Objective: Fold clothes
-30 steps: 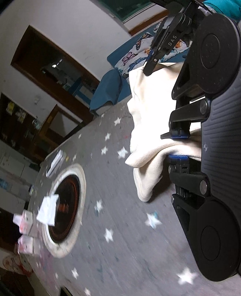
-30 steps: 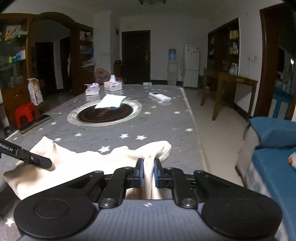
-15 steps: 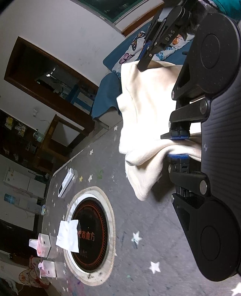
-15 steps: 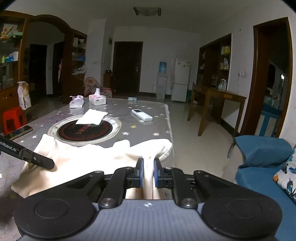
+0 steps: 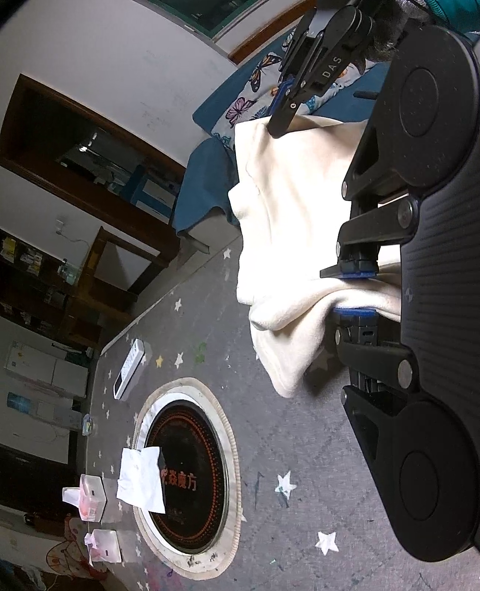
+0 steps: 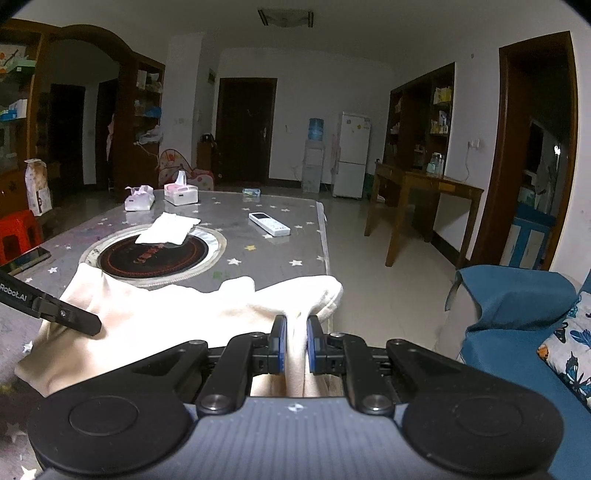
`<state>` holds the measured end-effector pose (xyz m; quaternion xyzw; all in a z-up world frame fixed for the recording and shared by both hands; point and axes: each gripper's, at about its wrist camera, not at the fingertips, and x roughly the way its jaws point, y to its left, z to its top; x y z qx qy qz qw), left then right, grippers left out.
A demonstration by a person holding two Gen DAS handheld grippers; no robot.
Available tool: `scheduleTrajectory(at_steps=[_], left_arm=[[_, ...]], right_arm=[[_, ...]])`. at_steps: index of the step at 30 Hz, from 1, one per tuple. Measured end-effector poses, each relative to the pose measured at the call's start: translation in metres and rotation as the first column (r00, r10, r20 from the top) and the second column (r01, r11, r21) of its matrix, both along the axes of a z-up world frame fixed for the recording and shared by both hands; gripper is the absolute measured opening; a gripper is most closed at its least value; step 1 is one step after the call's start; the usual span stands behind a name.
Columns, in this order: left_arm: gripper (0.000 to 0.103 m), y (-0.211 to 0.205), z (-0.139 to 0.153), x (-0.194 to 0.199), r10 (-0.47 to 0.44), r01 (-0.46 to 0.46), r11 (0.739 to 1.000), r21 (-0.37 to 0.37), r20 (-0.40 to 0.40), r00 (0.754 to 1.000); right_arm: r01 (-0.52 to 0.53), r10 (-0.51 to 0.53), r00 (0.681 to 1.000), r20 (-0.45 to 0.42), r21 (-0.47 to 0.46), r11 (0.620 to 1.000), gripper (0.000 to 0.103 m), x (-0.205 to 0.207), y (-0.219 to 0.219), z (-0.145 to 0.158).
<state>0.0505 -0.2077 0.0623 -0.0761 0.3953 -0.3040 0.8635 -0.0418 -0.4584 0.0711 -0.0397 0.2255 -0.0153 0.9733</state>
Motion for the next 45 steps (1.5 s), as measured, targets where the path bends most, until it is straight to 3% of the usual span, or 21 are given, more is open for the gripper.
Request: scheduleTrajectory(at_steps=[19,25,31,34,36,38,45], left_arm=[[0.017,-0.002,-0.027,0.015,0.029,-0.027,0.998,0.057,-0.043,0.999],[0.024,0.000,-0.031,0.015,0.044,-0.041,0.996,0.077,-0.035,0.998],[0.037,0.001,-0.032,0.012,0.058,-0.057,0.993,0.106,-0.009,0.998],[0.044,0.004,-0.032,0.009,0.066,-0.066,0.992,0.112,0.003,0.998],[0.047,0.005,-0.032,0.006,0.069,-0.070,0.990,0.119,0.019,0.997],[0.051,0.006,-0.033,0.002,0.067,-0.071,0.990,0.125,0.035,0.997],[0.069,0.005,-0.035,-0.014,0.054,-0.077,0.979,0.190,0.121,0.991]], right_arm=[[0.037,-0.036,0.996,-0.083,0.008,0.999,0.012,0.020,-0.011,-0.033],[0.052,-0.051,0.994,-0.094,0.015,0.999,0.012,0.020,-0.015,-0.037],[0.024,-0.021,0.996,-0.087,0.029,0.999,0.027,0.012,-0.004,-0.034],[0.000,0.005,0.996,-0.094,0.053,0.999,0.044,0.006,0.006,-0.035],[-0.017,0.024,0.995,-0.100,0.066,0.998,0.046,0.000,0.013,-0.037],[-0.039,0.048,0.993,-0.111,0.080,0.996,0.054,-0.005,0.022,-0.040],[-0.076,0.091,0.985,-0.146,0.106,0.991,0.061,-0.017,0.045,-0.057]])
